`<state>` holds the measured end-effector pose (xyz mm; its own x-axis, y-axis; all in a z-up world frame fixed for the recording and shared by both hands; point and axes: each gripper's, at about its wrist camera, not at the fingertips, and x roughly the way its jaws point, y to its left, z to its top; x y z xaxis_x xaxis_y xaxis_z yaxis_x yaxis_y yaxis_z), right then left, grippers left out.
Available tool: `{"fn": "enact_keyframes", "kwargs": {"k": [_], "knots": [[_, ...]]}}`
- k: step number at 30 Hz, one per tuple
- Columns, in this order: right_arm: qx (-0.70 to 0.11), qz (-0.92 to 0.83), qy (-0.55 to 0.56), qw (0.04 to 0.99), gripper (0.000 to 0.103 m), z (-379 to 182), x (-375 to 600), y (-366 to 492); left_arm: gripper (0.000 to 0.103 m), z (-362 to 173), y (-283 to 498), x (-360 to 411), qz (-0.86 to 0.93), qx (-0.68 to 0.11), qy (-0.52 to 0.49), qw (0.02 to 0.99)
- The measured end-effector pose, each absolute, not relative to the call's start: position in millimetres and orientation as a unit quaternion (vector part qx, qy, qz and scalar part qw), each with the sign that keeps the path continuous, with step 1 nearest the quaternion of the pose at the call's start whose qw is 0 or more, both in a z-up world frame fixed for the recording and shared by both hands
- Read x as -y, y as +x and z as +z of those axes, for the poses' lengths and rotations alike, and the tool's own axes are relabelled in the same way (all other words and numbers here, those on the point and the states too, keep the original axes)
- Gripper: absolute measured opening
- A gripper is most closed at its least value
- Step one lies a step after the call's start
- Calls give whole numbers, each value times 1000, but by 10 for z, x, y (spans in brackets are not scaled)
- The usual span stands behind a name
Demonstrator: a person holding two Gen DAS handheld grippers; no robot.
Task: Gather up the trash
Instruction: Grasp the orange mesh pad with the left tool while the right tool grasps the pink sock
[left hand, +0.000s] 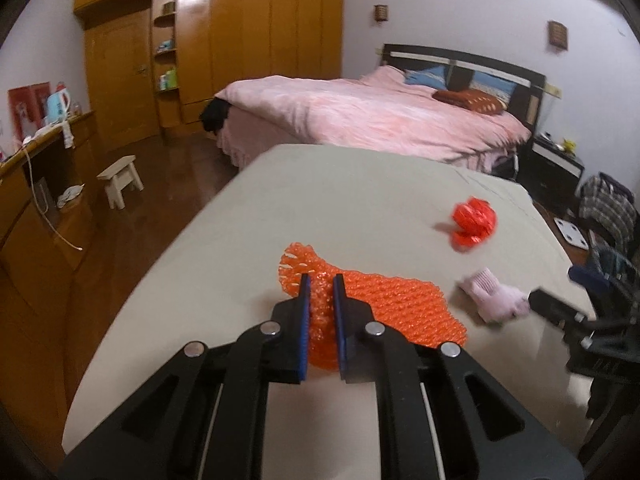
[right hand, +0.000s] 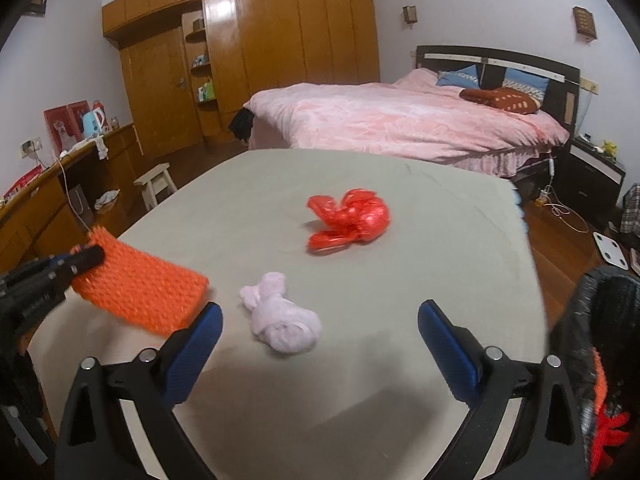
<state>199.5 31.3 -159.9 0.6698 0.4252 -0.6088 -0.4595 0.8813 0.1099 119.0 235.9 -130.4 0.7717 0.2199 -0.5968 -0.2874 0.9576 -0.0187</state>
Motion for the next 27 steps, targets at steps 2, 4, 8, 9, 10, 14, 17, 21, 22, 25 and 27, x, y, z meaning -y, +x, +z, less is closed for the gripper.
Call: {"fn": "enact_keyframes", "kwargs": {"k": [2, 4, 8, 9, 10, 14, 17, 21, 22, 25, 27], "knots": [[-339, 244, -30, 908, 92, -1642, -392, 2062, 10, -1275, 1238, -2403, 142, -305, -55, 940], [-352, 249, -32, 902, 88, -1688, -447, 2115, 10, -1256, 1259, -2430, 144, -303, -56, 940], [-377, 259, -44, 888, 72, -1772, -536, 2147, 10, -1251, 1320, -2469, 144, -304, -57, 940], [-384, 264, -45, 884, 67, -1793, -552, 2153, 10, -1254, 1331, -2463, 143, -305, -58, 940], [-391, 267, -46, 880, 63, -1812, -565, 2162, 10, -1260, 1341, -2459, 142, -305, -58, 940], [-405, 279, -43, 869, 42, -1849, -563, 2154, 10, -1281, 1341, -2440, 140, -306, -58, 940], [-393, 279, -42, 875, 41, -1772, -515, 2103, 10, -1255, 1327, -2418, 140, -303, -57, 941], [-374, 272, -26, 886, 41, -1592, -371, 2044, 10, -1194, 1295, -2357, 137, -295, -51, 944], [-368, 271, -22, 889, 41, -1532, -327, 2027, 10, -1163, 1292, -2332, 134, -293, -50, 945], [-349, 265, -11, 899, 41, -1347, -199, 1983, 10, -1090, 1291, -2240, 124, -285, -44, 949], [-337, 262, -4, 904, 41, -1232, -106, 1964, 10, -1030, 1289, -2163, 115, -280, -43, 952]]}}
